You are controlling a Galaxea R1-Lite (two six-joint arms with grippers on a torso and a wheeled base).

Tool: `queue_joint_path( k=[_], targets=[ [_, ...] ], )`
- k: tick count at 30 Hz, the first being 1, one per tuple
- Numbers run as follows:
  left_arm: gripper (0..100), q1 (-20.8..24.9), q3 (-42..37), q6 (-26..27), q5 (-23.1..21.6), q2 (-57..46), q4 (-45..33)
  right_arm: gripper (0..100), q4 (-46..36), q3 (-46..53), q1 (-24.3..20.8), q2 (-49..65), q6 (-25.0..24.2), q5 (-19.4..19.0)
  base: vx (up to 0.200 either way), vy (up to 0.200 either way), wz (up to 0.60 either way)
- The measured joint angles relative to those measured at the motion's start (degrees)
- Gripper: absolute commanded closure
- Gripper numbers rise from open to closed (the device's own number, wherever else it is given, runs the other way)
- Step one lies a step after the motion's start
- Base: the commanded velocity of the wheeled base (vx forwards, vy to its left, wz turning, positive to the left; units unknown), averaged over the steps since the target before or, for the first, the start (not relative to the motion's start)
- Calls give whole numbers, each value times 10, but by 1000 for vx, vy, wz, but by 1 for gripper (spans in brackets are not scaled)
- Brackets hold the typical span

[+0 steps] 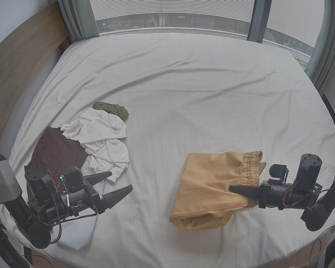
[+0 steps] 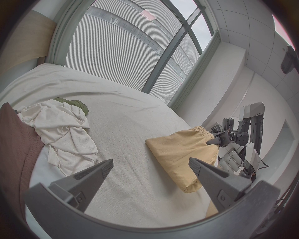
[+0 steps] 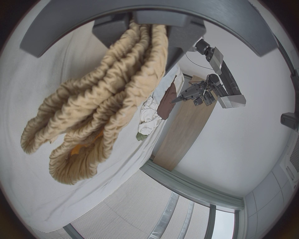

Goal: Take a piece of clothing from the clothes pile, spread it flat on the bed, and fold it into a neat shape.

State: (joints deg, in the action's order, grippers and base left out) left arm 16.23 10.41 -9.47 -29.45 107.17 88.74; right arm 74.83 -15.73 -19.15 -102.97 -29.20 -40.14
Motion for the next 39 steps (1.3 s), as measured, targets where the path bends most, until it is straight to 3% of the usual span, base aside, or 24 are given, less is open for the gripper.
queue_joint_path(
  k=[11,19,29,39],
  targets=[
    [0,0,-13,-1,0,0,0,100,-141,-129,-3,39,-9,2,0,0,0],
    [0,0,-17,11,6,1,0,100,-197,-224,-4,52,-27,13,0,0,0],
    [0,0,-18,66,7,0,0,100,-281,-348,0,47,-30,15,0,0,0],
    [0,0,-21,69,6,-2,0,100,-320,-448,0,5,-30,15,0,0,0]
  ],
)
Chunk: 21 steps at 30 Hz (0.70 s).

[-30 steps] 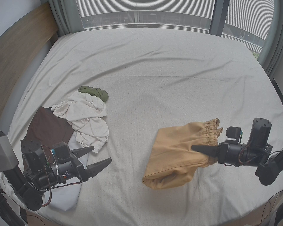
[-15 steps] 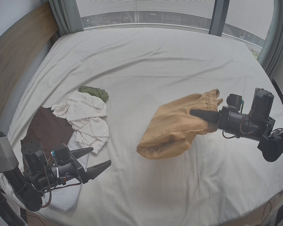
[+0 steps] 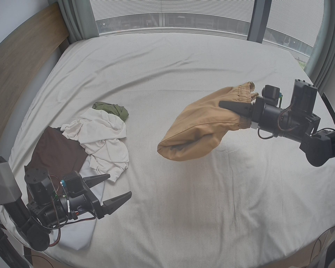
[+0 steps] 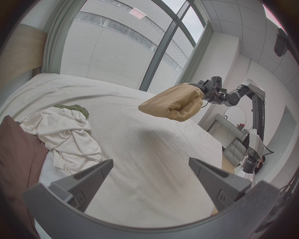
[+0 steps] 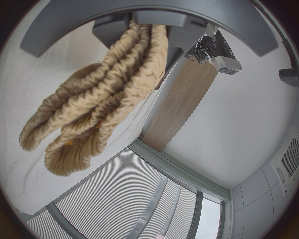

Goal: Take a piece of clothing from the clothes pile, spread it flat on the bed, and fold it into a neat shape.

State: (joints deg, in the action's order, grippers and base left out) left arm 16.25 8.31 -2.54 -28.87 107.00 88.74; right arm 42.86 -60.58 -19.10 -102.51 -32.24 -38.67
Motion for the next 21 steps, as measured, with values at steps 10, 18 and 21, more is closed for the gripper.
queue_joint_path(
  k=[10,18,21],
  targets=[
    [0,0,-2,-2,-1,0,0,100,-45,-128,2,-78,0,0,0,0,0],
    [0,0,-7,-4,-1,0,0,100,-88,-246,2,-147,0,0,0,0,0],
    [0,0,-10,-4,-1,0,0,100,-103,-293,0,-174,0,0,0,0,0]
  ],
)
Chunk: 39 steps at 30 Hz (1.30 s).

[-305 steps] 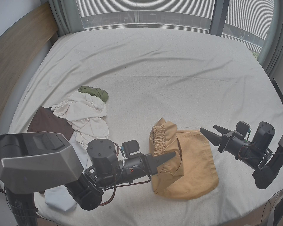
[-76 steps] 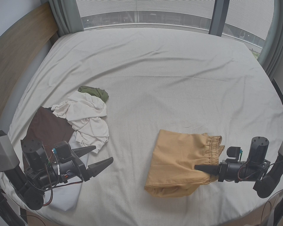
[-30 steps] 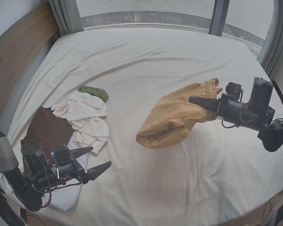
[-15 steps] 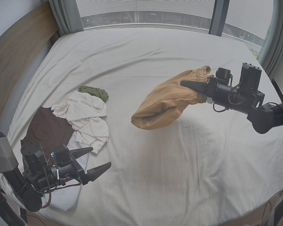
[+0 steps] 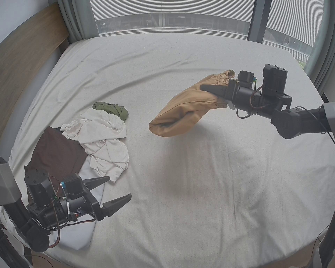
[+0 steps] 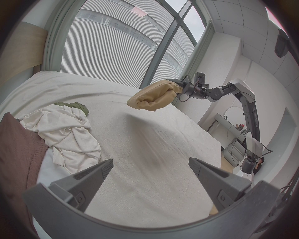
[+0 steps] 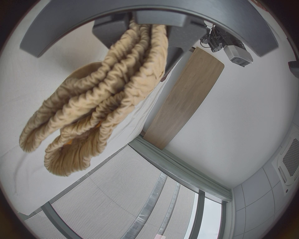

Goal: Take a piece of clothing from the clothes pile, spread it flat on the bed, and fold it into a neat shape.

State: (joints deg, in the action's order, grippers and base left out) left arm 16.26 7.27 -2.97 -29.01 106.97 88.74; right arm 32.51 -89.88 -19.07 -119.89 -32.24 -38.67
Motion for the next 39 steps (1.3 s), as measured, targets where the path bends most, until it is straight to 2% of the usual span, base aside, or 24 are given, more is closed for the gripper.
queue_joint_path(
  k=[11,19,24,30,39],
  targets=[
    [0,0,-14,-1,-1,-7,0,100,-55,-157,6,-85,-1,2,0,0,0],
    [0,0,-21,-4,-4,-15,0,100,-81,-205,32,-165,2,4,0,0,0],
    [0,-1,-23,-6,-5,-19,1,100,-79,-187,45,-196,24,5,0,0,0],
    [0,0,-23,-6,-5,-20,1,100,-71,-104,54,-199,52,10,0,0,0],
    [0,0,-21,-7,-6,-20,1,100,5,-15,61,-188,63,39,0,0,0]
  ],
)
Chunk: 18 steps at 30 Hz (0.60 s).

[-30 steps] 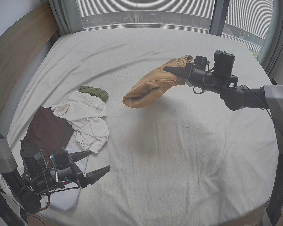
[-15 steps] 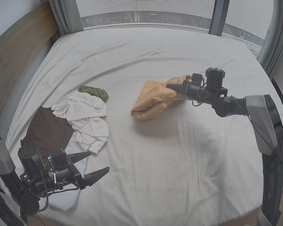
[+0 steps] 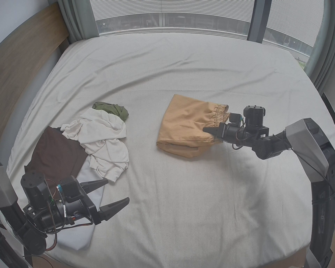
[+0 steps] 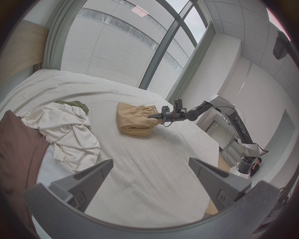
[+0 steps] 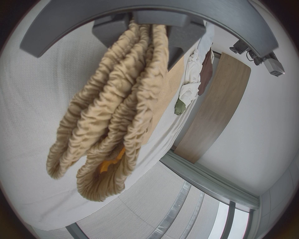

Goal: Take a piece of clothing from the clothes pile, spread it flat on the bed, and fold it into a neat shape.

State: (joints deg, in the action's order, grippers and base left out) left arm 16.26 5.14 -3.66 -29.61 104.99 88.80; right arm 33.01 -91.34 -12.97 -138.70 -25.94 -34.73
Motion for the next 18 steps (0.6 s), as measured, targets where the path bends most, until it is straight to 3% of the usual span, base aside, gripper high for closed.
queue_joint_path(
  k=[5,6,11,15,18],
  targets=[
    [0,0,1,-2,0,0,0,100,2,13,0,4,1,1,0,0,0],
    [0,0,1,-3,0,0,0,0,2,15,1,5,2,1,0,0,0],
    [0,0,4,-7,0,1,0,0,7,29,0,6,4,7,0,0,0],
    [0,0,4,-12,0,1,0,0,40,45,-1,7,5,45,0,0,0],
    [0,0,5,-19,0,2,-1,0,44,64,-1,14,5,50,0,0,0]
  ],
)
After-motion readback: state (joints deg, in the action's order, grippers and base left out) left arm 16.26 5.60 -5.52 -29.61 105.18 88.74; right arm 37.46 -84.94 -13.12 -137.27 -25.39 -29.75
